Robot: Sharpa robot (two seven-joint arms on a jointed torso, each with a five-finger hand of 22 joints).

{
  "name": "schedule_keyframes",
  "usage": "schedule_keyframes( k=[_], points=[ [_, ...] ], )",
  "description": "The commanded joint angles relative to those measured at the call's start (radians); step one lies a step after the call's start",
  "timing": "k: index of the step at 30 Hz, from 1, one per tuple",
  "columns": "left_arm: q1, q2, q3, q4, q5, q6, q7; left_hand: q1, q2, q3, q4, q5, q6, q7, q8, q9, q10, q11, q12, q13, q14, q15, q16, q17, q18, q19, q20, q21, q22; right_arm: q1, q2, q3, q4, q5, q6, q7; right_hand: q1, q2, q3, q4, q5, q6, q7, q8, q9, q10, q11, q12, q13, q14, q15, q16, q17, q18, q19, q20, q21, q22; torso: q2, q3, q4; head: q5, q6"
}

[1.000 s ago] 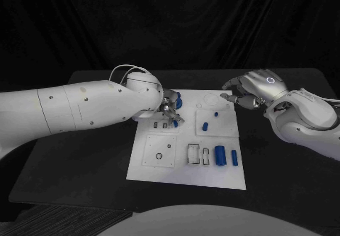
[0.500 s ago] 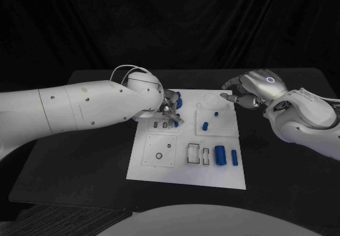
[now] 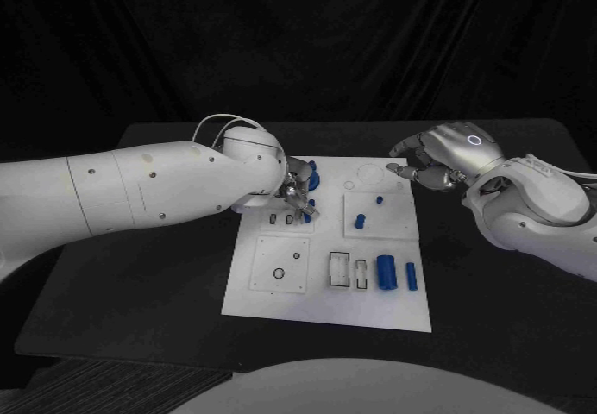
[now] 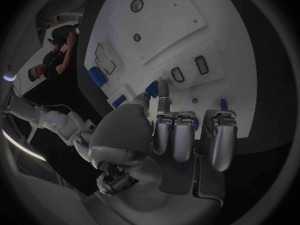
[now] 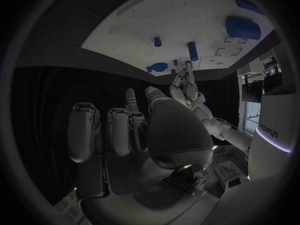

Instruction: Assemble the parts on the task board

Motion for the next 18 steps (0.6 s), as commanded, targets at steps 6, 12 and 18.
schedule_keyframes(
  k=[6,12,18],
  points=[
    [-0.003,0.002,0.001,-0.001,-0.002,0.014,0.009,0.020,-0.003,0.007,-0.014,0.016,-0.008,-0.002,-0.012,0.004,0.104,-0.003,0.004,0.263,0.104,-0.002,0.003,0.263,0.005,0.070,-0.004,-0.009,0.232,-0.004,0.001,0.001,-0.002,0.001,0.001,-0.015,0.010,-0.002,0.006,0.000,0.004,0.006,0.002,-0.004,-0.002,0.087,0.001,-0.006,0.230,0.071,0.000,-0.002,0.067,0.010,0.037,-0.001,-0.006,0.209,0.000,-0.0002,0.0012,-0.002,0.000],
    [-0.003,0.000,0.001,-0.001,-0.002,0.015,0.010,0.031,-0.007,0.018,-0.025,0.027,-0.012,-0.002,-0.019,0.007,0.104,-0.003,0.004,0.263,0.104,-0.002,0.003,0.263,0.006,0.068,-0.004,-0.011,0.230,-0.004,0.002,0.001,-0.003,0.001,0.000,-0.016,0.011,-0.003,0.007,-0.001,0.005,0.006,0.002,-0.004,-0.002,0.087,0.001,-0.005,0.231,0.071,0.001,-0.002,0.067,0.010,0.037,-0.001,-0.006,0.209,0.000,-0.0003,0.0011,-0.003,0.000],
    [-0.003,-0.002,0.001,-0.001,-0.002,0.015,0.012,0.041,-0.010,0.030,-0.035,0.035,-0.012,-0.002,-0.025,0.011,0.104,-0.003,0.004,0.263,0.104,-0.002,0.003,0.263,0.006,0.067,-0.004,-0.013,0.229,-0.004,0.002,0.001,-0.004,0.001,0.001,-0.016,0.015,-0.004,0.008,-0.003,0.006,0.006,0.002,-0.004,-0.002,0.086,0.001,-0.007,0.229,0.070,0.001,-0.002,0.066,0.010,0.037,-0.001,-0.006,0.209,0.000,-0.0002,0.0013,-0.004,0.000]
  ],
)
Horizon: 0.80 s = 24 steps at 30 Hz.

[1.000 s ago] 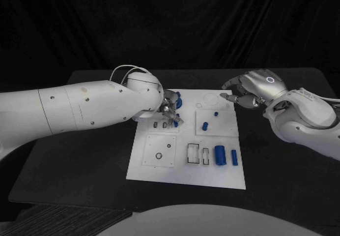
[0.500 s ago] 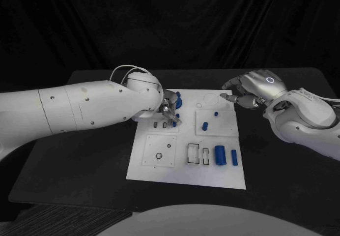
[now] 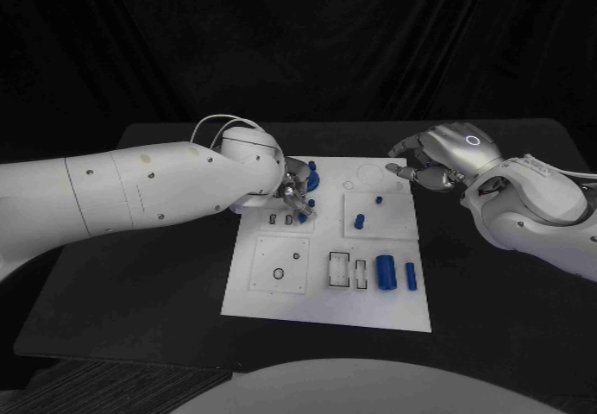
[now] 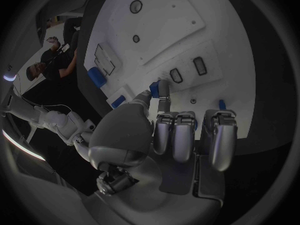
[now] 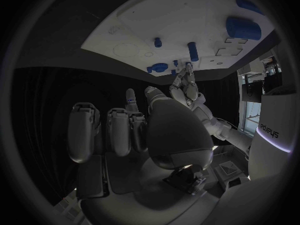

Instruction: Assemble the parts on the task board

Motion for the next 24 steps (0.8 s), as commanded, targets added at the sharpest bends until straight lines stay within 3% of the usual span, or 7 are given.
schedule_keyframes(
  k=[1,19,24],
  points=[
    [-0.003,0.000,0.001,0.001,-0.002,0.012,0.012,0.016,-0.001,0.003,-0.008,0.006,-0.008,0.001,-0.005,0.002,0.104,-0.003,0.004,0.263,0.104,-0.002,0.003,0.263,0.006,0.067,-0.004,-0.005,0.229,-0.003,0.000,0.001,0.000,-0.002,0.000,-0.016,0.011,0.000,0.006,0.000,0.006,0.006,0.002,-0.004,-0.002,0.086,0.001,-0.007,0.229,0.070,0.001,-0.002,0.066,0.010,0.037,-0.001,-0.006,0.208,0.000,0.0002,0.0003,-0.002,0.000],
    [-0.003,-0.010,0.000,0.001,-0.002,0.004,0.025,0.074,-0.029,0.104,-0.078,0.097,-0.004,-0.004,-0.031,0.024,0.104,-0.008,0.004,0.263,0.104,-0.007,0.003,0.263,0.006,0.068,-0.008,-0.006,0.231,-0.004,0.003,0.001,-0.004,-0.002,0.004,-0.016,0.017,-0.001,0.009,-0.003,0.009,0.007,0.002,-0.005,-0.002,0.085,0.002,-0.007,0.228,0.070,0.001,-0.003,0.065,0.011,0.036,-0.001,-0.008,0.207,0.000,-0.0002,-0.0003,0.001,0.000],
    [-0.003,-0.014,0.000,0.002,-0.002,-0.003,0.028,0.080,-0.049,0.172,-0.107,0.153,-0.005,-0.002,-0.042,0.034,0.104,-0.007,0.004,0.263,0.104,-0.007,0.003,0.263,0.007,0.067,-0.009,-0.007,0.231,-0.005,0.004,0.001,-0.005,-0.002,0.006,-0.017,0.017,-0.001,0.009,-0.003,0.009,0.007,0.002,-0.005,-0.002,0.085,0.002,-0.007,0.228,0.070,0.001,-0.003,0.065,0.011,0.036,-0.001,-0.008,0.207,0.001,0.0000,0.0008,0.000,0.000]
  ],
)
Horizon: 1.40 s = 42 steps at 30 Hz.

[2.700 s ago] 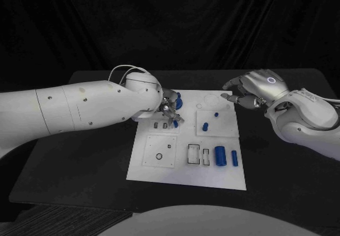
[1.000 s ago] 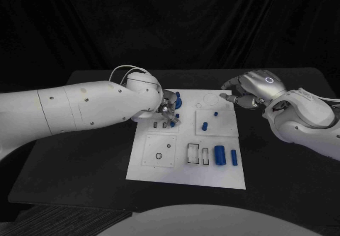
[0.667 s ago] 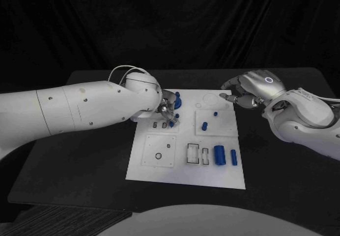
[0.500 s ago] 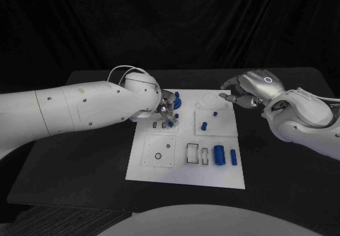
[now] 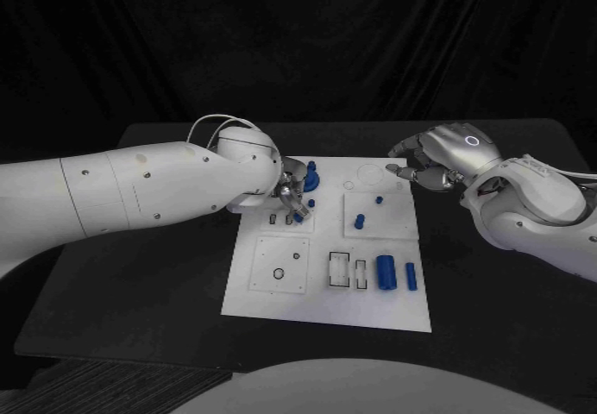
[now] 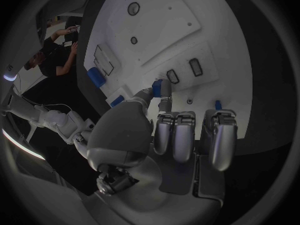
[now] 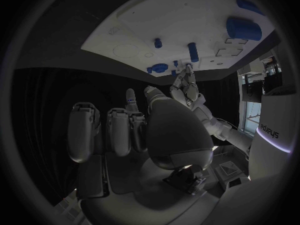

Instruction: Assemble the parts on the task board

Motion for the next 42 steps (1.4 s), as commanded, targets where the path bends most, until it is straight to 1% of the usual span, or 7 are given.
schedule_keyframes(
  k=[1,6,13,21,26,32,42],
  points=[
    [-0.003,-0.003,0.000,0.002,-0.002,-0.006,0.020,0.006,-0.014,0.071,-0.051,0.019,-0.005,-0.002,-0.006,0.004,0.104,-0.003,0.004,0.263,0.104,-0.007,0.003,0.263,0.007,0.067,-0.009,-0.004,0.230,-0.003,0.001,0.001,-0.001,-0.002,0.004,-0.017,0.008,0.000,0.006,0.000,0.005,0.007,0.002,-0.005,-0.001,0.085,0.002,-0.004,0.228,0.070,0.001,-0.003,0.065,0.011,0.036,-0.001,-0.004,0.207,0.001,-0.0004,0.0005,0.000,0.000],
    [-0.003,-0.010,0.000,0.004,-0.002,-0.021,0.019,-0.020,-0.039,0.147,-0.069,0.040,-0.002,0.000,-0.013,0.020,0.104,-0.002,0.004,0.263,0.104,-0.006,0.003,0.263,0.007,0.067,-0.008,-0.005,0.231,-0.004,0.001,0.001,-0.003,-0.002,0.006,-0.017,0.010,0.001,0.007,-0.001,0.007,0.007,0.003,-0.005,-0.002,0.085,0.002,-0.004,0.227,0.070,0.001,-0.004,0.064,0.011,0.036,-0.001,-0.005,0.207,0.000,-0.0002,0.0008,0.001,0.000],
    [-0.003,-0.036,0.000,0.019,-0.002,-0.046,0.009,-0.043,-0.049,0.174,-0.072,0.029,-0.001,0.001,-0.016,0.028,0.104,-0.001,0.004,0.263,0.104,-0.005,0.003,0.263,0.007,0.065,-0.007,-0.008,0.229,-0.005,0.000,0.001,-0.005,-0.002,0.006,-0.017,0.011,0.001,0.008,-0.002,0.008,0.007,0.003,-0.005,-0.002,0.085,0.002,-0.004,0.228,0.070,0.001,-0.004,0.064,0.011,0.036,-0.001,-0.005,0.207,0.000,0.0000,-0.0001,0.011,0.000],
    [-0.003,-0.095,0.000,0.059,0.006,-0.097,-0.005,-0.067,-0.051,0.190,-0.067,0.020,-0.002,0.002,-0.020,0.034,0.104,-0.001,0.004,0.263,0.104,-0.005,0.003,0.263,0.008,0.064,-0.007,-0.009,0.229,-0.006,-0.004,0.001,-0.005,-0.002,0.010,-0.019,0.015,0.001,0.011,-0.004,0.013,0.008,0.003,-0.006,-0.003,0.085,0.002,-0.005,0.227,0.070,0.001,-0.004,0.062,0.011,0.036,0.000,-0.004,0.207,-0.001,0.0004,0.0002,0.015,0.000],
    [-0.003,-0.118,0.000,0.068,0.146,-0.127,-0.027,-0.071,-0.050,0.199,-0.067,0.025,-0.006,0.003,-0.023,0.036,0.104,-0.002,0.004,0.263,0.104,-0.005,0.003,0.263,0.011,0.054,-0.007,-0.019,0.221,-0.010,-0.004,0.001,-0.008,-0.002,0.012,-0.020,0.021,0.000,0.015,-0.008,0.021,0.008,0.004,-0.007,-0.004,0.084,0.002,-0.006,0.225,0.070,0.001,-0.004,0.063,0.011,0.035,0.000,-0.006,0.207,-0.003,0.0014,0.0004,0.020,0.000],
    [-0.003,-0.130,0.000,0.074,0.204,-0.137,-0.047,-0.077,-0.053,0.209,-0.069,0.032,-0.014,0.006,-0.028,0.039,0.104,-0.001,0.004,0.263,0.104,-0.005,0.003,0.263,0.014,0.045,-0.007,-0.028,0.213,-0.013,-0.004,0.001,-0.008,-0.002,0.014,-0.021,0.022,0.000,0.016,-0.008,0.024,0.008,0.004,-0.007,-0.004,0.083,0.002,-0.007,0.224,0.070,0.002,-0.004,0.062,0.011,0.035,0.000,-0.006,0.207,-0.006,0.0039,0.0001,0.020,0.000],
    [-0.003,-0.138,0.000,0.087,0.223,-0.165,-0.076,-0.085,-0.049,0.213,-0.064,0.034,-0.010,0.007,-0.027,0.043,0.104,-0.001,0.004,0.263,0.104,-0.005,0.003,0.263,0.013,0.049,-0.007,-0.024,0.217,-0.016,-0.005,0.001,-0.007,-0.002,0.019,-0.024,0.026,-0.001,0.018,-0.010,0.029,0.008,0.004,-0.008,-0.004,0.083,0.003,-0.008,0.223,0.070,0.002,-0.005,0.062,0.011,0.035,0.000,-0.007,0.206,-0.010,0.0031,0.0057,0.017,0.000]
  ],
)
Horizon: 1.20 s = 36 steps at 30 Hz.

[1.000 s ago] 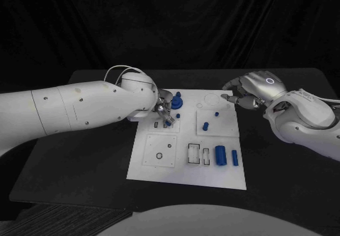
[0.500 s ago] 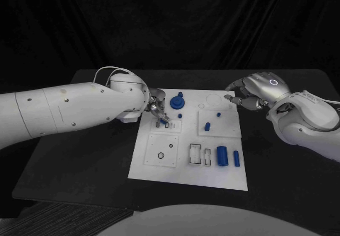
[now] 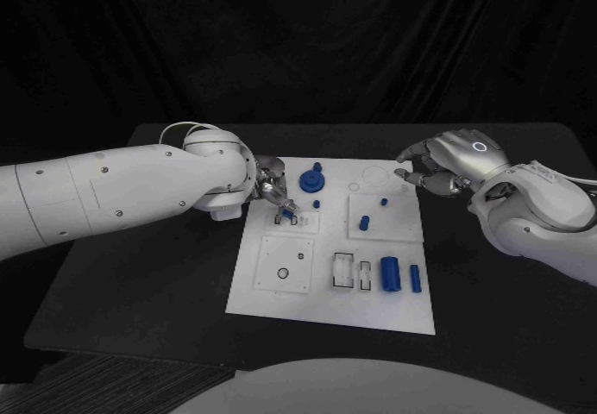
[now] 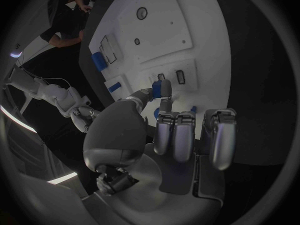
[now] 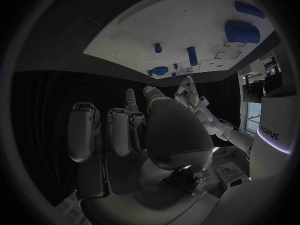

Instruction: Assemble the parts on the task board

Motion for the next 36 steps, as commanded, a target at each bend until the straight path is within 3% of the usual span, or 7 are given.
schedule_keyframes(
  k=[1,8,16,29,36],
  points=[
    [-0.002,0.000,0.001,0.006,0.040,-0.034,-0.028,-0.005,0.007,0.054,-0.046,0.005,-0.004,0.001,-0.004,0.002,0.103,-0.006,0.004,0.263,0.104,-0.005,0.003,0.263,0.013,0.051,-0.007,-0.001,0.218,-0.003,0.001,0.001,0.001,-0.003,0.007,-0.022,0.009,-0.001,0.007,0.001,0.005,0.005,0.000,-0.004,-0.001,0.083,0.003,-0.004,0.224,0.070,0.002,-0.005,0.062,0.011,0.035,0.000,-0.004,0.207,-0.002,-0.0001,0.0011,0.001,0.000],
    [-0.002,-0.004,0.000,0.015,0.041,-0.064,-0.056,-0.006,0.010,0.059,-0.046,0.006,-0.003,0.000,-0.004,0.004,0.103,-0.006,0.004,0.263,0.104,-0.006,0.003,0.263,0.013,0.050,-0.007,-0.002,0.218,-0.003,0.000,0.001,0.002,-0.003,0.008,-0.023,0.011,-0.001,0.008,0.000,0.007,0.005,0.000,-0.004,-0.001,0.083,0.002,-0.004,0.224,0.069,0.002,-0.005,0.061,0.011,0.035,0.000,-0.003,0.207,0.000,-0.0014,0.0023,0.002,0.000],
    [-0.006,-0.004,0.000,0.017,0.042,-0.078,-0.064,-0.006,0.009,0.061,-0.048,0.007,-0.006,0.000,-0.005,0.005,0.103,-0.007,0.004,0.263,0.104,-0.006,0.003,0.263,0.015,0.043,-0.007,-0.009,0.212,-0.003,0.000,0.001,0.004,-0.003,0.007,-0.024,0.012,-0.001,0.009,-0.001,0.010,0.005,0.000,-0.004,-0.002,0.081,0.003,-0.007,0.220,0.069,0.002,-0.006,0.060,0.011,0.035,0.000,-0.004,0.207,0.000,0.0004,0.0013,0.003,0.000],
    [-0.033,-0.002,0.000,0.016,0.042,-0.085,-0.055,-0.009,0.010,0.064,-0.048,0.002,-0.008,0.002,-0.007,0.007,0.103,-0.006,0.004,0.263,0.104,-0.006,0.003,0.263,0.016,0.040,-0.008,-0.013,0.209,-0.003,-0.005,0.001,0.009,-0.003,0.002,-0.026,0.013,-0.001,0.010,-0.002,0.012,0.006,0.000,-0.004,-0.002,0.081,0.003,-0.007,0.221,0.069,0.002,-0.005,0.061,0.011,0.035,0.000,-0.003,0.207,-0.002,0.0007,0.0003,0.004,0.000],
    [-0.040,0.000,0.000,0.011,0.042,-0.084,-0.046,-0.009,0.011,0.065,-0.048,0.000,-0.008,0.002,-0.007,0.007,0.103,-0.006,0.004,0.263,0.104,-0.006,0.003,0.263,0.016,0.040,-0.008,-0.013,0.209,-0.003,-0.005,0.001,0.010,-0.003,0.001,-0.026,0.013,-0.001,0.010,-0.002,0.012,0.006,0.000,-0.004,-0.002,0.081,0.003,-0.007,0.221,0.069,0.002,-0.005,0.061,0.011,0.035,0.000,-0.003,0.207,-0.002,0.0001,0.0002,0.006,0.000]
  ],
)
